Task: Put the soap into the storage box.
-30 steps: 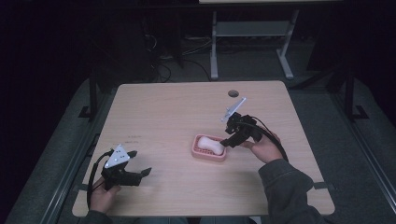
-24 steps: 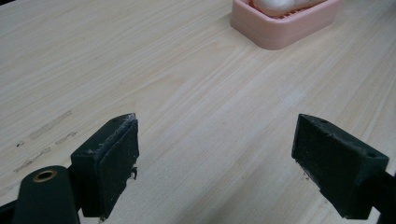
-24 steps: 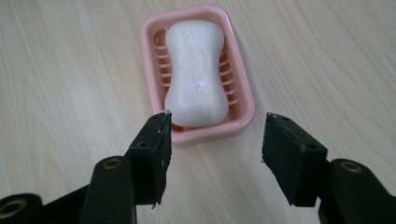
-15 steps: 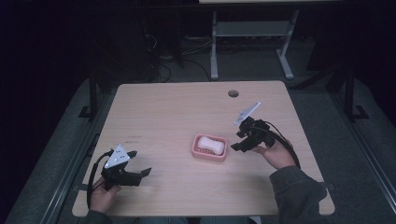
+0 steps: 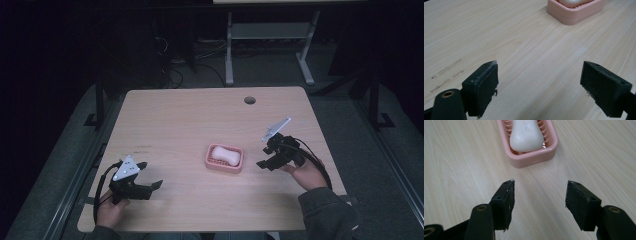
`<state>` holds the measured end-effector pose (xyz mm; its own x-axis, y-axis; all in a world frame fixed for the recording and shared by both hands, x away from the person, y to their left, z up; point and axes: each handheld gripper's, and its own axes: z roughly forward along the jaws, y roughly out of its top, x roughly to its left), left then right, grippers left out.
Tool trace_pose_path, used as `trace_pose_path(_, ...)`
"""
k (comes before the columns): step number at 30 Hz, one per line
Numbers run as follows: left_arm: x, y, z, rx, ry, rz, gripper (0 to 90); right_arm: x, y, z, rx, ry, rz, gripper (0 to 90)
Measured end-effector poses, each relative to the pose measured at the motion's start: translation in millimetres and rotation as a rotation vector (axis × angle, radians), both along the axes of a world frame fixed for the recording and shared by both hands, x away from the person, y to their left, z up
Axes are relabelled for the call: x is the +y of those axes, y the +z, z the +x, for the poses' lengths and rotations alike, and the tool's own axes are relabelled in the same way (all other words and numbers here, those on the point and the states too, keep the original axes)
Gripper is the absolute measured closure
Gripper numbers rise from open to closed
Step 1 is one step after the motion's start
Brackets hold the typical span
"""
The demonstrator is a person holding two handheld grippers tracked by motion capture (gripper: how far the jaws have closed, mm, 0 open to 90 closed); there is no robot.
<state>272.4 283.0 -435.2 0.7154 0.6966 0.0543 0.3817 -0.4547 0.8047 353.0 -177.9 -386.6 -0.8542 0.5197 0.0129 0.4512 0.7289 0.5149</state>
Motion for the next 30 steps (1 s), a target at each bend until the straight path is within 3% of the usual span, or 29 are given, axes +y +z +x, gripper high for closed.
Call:
trace_pose_path(11, -0.6, -0.4, 0.1, -0.006, -0.006, 0.006, 14.5, -18.0, -9.7, -18.8, 0.009, -0.034, 0.009, 39.2)
trace_pose_path(30, -3.4, -1.7, -0.5, 0.007, -0.010, 0.017, 14.5, -47.8, -40.2, -57.9, 0.015, -0.092, 0.054, 37.0)
